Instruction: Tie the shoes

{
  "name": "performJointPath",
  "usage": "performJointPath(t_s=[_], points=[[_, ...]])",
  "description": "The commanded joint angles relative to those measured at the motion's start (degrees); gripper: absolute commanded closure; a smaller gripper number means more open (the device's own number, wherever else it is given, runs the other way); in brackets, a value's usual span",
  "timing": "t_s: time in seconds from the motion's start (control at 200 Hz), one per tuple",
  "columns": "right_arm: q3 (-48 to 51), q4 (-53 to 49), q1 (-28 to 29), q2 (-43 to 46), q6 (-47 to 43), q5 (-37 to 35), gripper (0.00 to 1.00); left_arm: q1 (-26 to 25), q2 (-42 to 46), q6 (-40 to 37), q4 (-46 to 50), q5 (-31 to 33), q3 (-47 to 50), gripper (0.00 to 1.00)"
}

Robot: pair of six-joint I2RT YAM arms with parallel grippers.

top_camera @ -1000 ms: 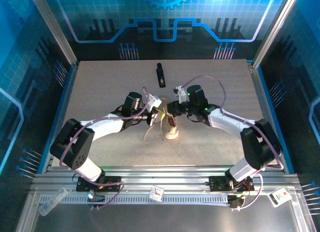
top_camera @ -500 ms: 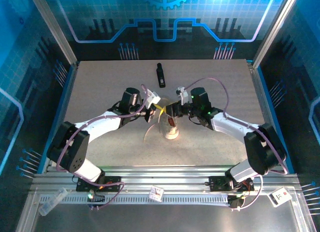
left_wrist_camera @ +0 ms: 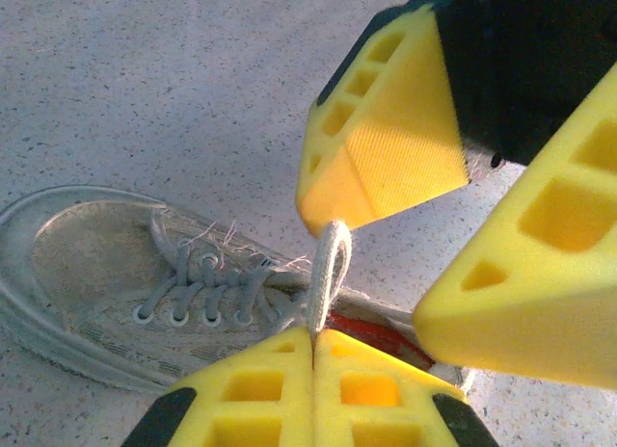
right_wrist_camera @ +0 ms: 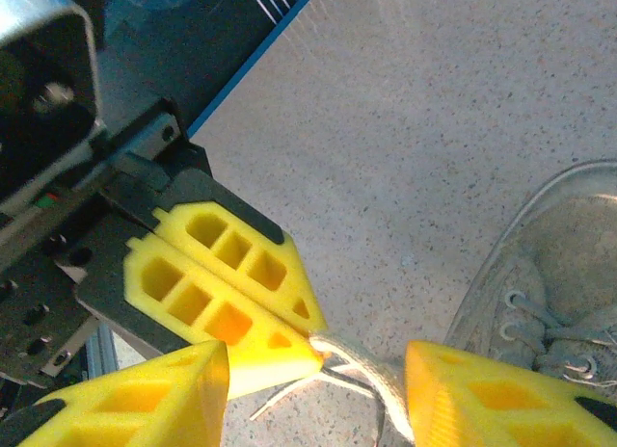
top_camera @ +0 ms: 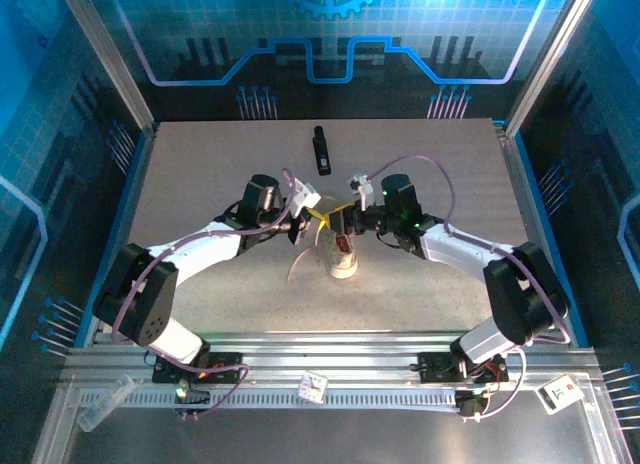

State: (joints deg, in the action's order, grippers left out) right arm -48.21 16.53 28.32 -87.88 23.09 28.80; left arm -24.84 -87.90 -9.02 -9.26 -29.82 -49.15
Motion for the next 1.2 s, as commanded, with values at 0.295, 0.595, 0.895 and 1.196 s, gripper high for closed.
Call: performJointPath(t_s=[0.295, 0.595, 0.895, 1.196], points=[[-0.1, 1.0, -0.6, 0.2, -2.8, -0.7, 0.97, 0.5, 1.8, 0.0, -0.6, -1.5, -0.8, 1.0], [-0.6, -6.0, -0.6, 2.9, -8.5, -0.8, 1.0, 3.5, 4.1, 2.1, 2.2, 1.0, 1.2, 0.62], [-4.5, -15.7, -0.3, 2.5, -15.9, 1.4, 1.0, 6.7, 4.3, -5.0, 22.8, 8.7, -2.2, 0.6], [-5.0, -16.1, -0.3, 1.5, -16.6, 1.7, 1.0, -0.9, -8.2, -1.0, 35.5, 17.8, -9.0, 0.58]])
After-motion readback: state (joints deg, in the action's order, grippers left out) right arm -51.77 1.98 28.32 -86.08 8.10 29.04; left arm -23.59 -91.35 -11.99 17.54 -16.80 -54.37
